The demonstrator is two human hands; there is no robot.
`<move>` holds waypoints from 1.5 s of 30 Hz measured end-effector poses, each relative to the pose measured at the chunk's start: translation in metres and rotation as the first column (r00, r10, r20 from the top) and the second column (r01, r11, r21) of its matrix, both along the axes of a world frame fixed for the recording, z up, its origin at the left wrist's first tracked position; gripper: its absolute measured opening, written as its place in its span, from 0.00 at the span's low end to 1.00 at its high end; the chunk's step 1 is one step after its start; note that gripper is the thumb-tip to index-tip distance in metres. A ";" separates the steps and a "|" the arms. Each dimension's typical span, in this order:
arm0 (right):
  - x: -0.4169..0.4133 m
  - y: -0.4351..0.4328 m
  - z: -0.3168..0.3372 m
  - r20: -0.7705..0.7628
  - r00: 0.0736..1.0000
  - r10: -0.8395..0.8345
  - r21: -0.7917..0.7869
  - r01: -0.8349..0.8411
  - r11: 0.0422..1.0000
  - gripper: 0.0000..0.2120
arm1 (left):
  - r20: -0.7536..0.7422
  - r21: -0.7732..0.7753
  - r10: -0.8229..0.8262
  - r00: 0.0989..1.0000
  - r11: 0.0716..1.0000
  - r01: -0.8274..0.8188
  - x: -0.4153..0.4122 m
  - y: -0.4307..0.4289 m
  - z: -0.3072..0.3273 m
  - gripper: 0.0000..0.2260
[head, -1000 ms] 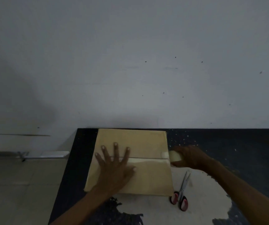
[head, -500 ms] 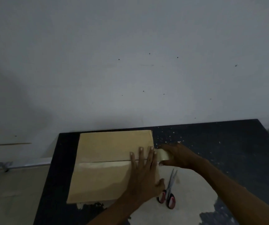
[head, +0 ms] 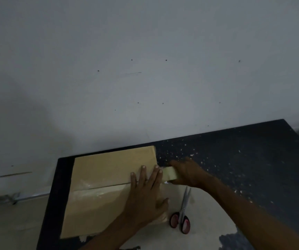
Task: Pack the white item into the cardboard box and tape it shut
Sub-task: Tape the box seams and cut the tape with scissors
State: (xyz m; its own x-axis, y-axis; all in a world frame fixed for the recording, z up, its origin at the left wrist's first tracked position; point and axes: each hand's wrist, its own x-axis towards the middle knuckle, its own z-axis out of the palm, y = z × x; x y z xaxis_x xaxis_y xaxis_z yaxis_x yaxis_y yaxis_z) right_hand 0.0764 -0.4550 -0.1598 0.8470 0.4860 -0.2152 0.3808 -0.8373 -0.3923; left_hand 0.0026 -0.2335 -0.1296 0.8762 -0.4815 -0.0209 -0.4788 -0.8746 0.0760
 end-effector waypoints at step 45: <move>-0.185 0.010 -0.009 -0.904 0.310 -0.296 0.242 0.939 0.244 0.09 | -0.909 -0.089 -0.132 0.396 0.988 0.126 0.162 -0.101 0.041 0.18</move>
